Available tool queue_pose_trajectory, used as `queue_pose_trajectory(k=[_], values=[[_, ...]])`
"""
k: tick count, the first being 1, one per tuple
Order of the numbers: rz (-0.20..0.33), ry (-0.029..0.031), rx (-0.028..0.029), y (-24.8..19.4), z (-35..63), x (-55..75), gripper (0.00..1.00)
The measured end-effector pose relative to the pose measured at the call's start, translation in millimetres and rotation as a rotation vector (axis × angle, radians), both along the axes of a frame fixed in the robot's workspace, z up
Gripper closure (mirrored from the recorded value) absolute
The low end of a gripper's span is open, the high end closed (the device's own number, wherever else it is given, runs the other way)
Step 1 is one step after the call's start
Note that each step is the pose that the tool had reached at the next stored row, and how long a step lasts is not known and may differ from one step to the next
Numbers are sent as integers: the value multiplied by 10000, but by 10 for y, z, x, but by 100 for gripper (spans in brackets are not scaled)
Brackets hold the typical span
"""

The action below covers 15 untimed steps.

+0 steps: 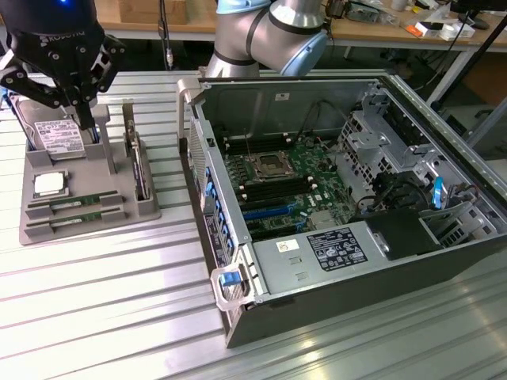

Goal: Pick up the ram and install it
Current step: 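Pick up the ram and move it above insertion slot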

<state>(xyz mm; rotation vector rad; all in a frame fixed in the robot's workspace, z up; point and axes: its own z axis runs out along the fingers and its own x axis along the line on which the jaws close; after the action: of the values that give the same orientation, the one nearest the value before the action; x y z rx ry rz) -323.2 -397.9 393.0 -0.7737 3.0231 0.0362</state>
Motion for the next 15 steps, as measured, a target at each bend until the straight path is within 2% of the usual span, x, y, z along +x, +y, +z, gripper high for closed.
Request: queue_pose_trajectory(k=[15], values=[[2528,0,-8,0,0,0,90]])
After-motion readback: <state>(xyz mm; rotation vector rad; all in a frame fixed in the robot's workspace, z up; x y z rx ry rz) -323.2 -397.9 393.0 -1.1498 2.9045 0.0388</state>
